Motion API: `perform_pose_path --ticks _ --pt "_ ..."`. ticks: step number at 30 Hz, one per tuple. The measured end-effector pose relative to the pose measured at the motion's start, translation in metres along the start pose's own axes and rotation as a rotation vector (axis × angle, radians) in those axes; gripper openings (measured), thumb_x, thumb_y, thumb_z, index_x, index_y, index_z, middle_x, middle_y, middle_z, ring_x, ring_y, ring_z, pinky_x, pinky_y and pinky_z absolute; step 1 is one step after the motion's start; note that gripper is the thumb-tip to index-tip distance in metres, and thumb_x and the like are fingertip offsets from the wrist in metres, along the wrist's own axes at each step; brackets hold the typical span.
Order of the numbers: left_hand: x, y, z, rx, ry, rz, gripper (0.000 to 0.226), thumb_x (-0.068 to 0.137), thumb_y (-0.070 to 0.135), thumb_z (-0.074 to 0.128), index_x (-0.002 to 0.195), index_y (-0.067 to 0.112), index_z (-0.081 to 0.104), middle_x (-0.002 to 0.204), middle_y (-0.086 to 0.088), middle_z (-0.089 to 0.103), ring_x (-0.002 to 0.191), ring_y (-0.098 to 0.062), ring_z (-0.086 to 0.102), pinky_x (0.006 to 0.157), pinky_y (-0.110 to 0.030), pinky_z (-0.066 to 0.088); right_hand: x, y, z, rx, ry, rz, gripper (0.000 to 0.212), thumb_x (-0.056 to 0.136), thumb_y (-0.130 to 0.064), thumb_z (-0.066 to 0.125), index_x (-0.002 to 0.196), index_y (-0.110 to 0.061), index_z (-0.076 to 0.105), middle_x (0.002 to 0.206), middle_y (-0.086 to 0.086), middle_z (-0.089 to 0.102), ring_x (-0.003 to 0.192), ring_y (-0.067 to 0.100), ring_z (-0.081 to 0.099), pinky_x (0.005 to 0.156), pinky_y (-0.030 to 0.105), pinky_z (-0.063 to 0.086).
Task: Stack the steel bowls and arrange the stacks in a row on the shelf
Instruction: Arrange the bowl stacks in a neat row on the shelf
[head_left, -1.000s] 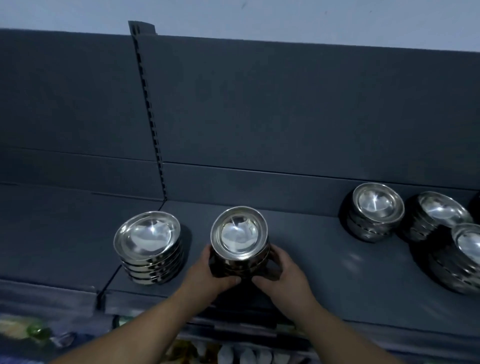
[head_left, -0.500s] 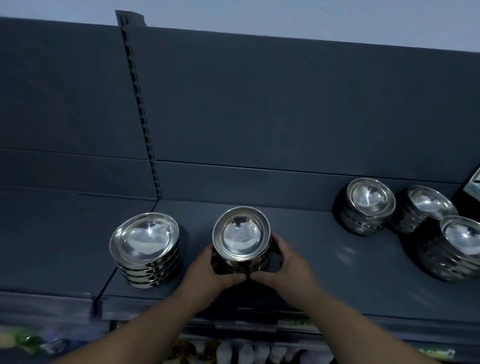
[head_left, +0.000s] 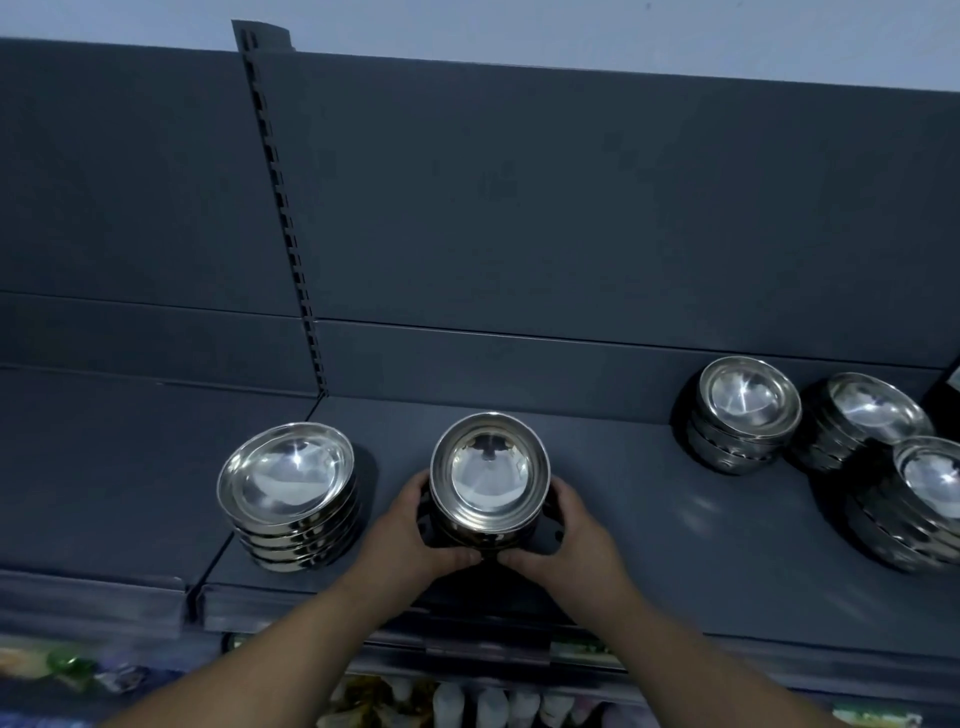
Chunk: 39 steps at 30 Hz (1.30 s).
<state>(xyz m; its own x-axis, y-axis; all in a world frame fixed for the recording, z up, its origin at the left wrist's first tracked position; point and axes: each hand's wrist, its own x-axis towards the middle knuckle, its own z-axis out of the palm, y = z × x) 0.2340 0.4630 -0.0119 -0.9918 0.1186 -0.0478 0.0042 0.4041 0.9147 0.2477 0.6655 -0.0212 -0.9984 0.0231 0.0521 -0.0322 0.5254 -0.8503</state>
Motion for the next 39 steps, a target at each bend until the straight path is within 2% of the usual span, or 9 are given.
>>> perform_pose_path --ticks 5,7,14,20,23,26,29,35,39 --pt "-0.002 0.009 -0.003 -0.009 0.008 0.045 0.098 0.057 0.023 0.091 0.135 0.041 0.033 0.116 0.03 0.05 0.11 0.009 0.047 0.081 0.003 0.033 0.002 -0.01 -0.01 0.055 -0.011 -0.024 0.094 0.059 -0.03 0.091 0.131 -0.049 0.035 0.118 -0.038 0.048 0.121 -0.007 0.046 0.093 0.005 0.034" --pt "-0.002 0.011 -0.005 -0.004 0.02 0.054 0.097 0.057 0.025 0.091 0.136 0.038 0.036 0.118 0.029 0.051 0.114 0.007 0.047 0.089 -0.002 0.032 0.004 -0.013 -0.011 0.059 -0.014 -0.036 0.092 0.058 -0.031 0.091 0.127 -0.053 0.034 0.116 -0.043 0.045 0.119 -0.009 0.046 0.09 0.001 0.033" --pt "-0.001 0.013 -0.004 0.014 0.059 0.059 0.107 0.053 0.028 0.093 0.143 0.032 0.034 0.135 0.015 0.051 0.127 -0.003 0.044 0.109 -0.026 0.035 0.004 -0.015 -0.015 0.05 0.004 -0.056 0.088 0.058 -0.03 0.092 0.121 -0.058 0.036 0.117 -0.044 0.046 0.118 -0.014 0.046 0.088 -0.002 0.033" --pt "-0.001 0.009 -0.003 0.051 0.042 0.051 0.11 0.054 0.03 0.092 0.142 0.041 0.027 0.143 0.011 0.044 0.131 -0.007 0.039 0.109 -0.027 0.033 0.001 -0.014 -0.016 0.045 -0.023 -0.041 0.087 0.06 -0.026 0.091 0.116 -0.063 0.035 0.113 -0.045 0.049 0.111 -0.026 0.043 0.083 -0.007 0.033" --pt "-0.002 0.011 -0.005 0.052 0.021 0.048 0.12 0.052 0.034 0.092 0.147 0.041 0.018 0.147 0.012 0.039 0.136 -0.008 0.035 0.113 -0.03 0.031 0.001 -0.015 -0.018 0.057 -0.027 -0.046 0.09 0.06 -0.029 0.091 0.124 -0.057 0.035 0.117 -0.044 0.048 0.116 -0.02 0.044 0.086 -0.005 0.034" --pt "-0.004 0.016 -0.007 0.06 0.014 0.067 0.122 0.052 0.036 0.092 0.148 0.04 0.017 0.148 0.01 0.038 0.136 -0.007 0.034 0.112 -0.029 0.03 0.002 -0.018 -0.021 0.052 -0.019 -0.061 0.085 0.06 -0.03 0.091 0.119 -0.061 0.038 0.116 -0.045 0.048 0.115 -0.024 0.043 0.09 -0.002 0.034" --pt "-0.005 0.022 -0.006 0.071 0.0 0.09 0.121 0.053 0.035 0.092 0.149 0.036 0.017 0.149 0.009 0.036 0.135 -0.006 0.034 0.11 -0.025 0.029 0.003 -0.022 -0.021 0.046 -0.025 -0.058 0.091 0.061 -0.03 0.09 0.133 -0.052 0.038 0.121 -0.043 0.046 0.119 -0.016 0.044 0.1 0.009 0.035" --pt "-0.005 0.034 -0.011 0.11 0.033 0.12 0.119 0.055 0.042 0.089 0.15 0.03 0.019 0.148 0.012 0.035 0.135 -0.006 0.033 0.109 -0.025 0.029 0.007 -0.042 -0.03 0.012 -0.006 -0.036 0.079 0.077 -0.036 0.079 0.144 -0.038 0.038 0.13 -0.023 0.045 0.12 -0.003 0.039 0.101 0.017 0.031" --pt "-0.006 0.043 -0.012 0.158 0.057 0.146 0.105 0.059 0.033 0.089 0.145 0.029 0.029 0.135 0.017 0.035 0.126 -0.002 0.035 0.102 -0.019 0.027 0.013 -0.045 -0.029 -0.019 0.01 -0.031 0.072 0.08 -0.045 0.072 0.144 -0.032 0.042 0.144 -0.013 0.048 0.132 0.004 0.042 0.107 0.021 0.033"
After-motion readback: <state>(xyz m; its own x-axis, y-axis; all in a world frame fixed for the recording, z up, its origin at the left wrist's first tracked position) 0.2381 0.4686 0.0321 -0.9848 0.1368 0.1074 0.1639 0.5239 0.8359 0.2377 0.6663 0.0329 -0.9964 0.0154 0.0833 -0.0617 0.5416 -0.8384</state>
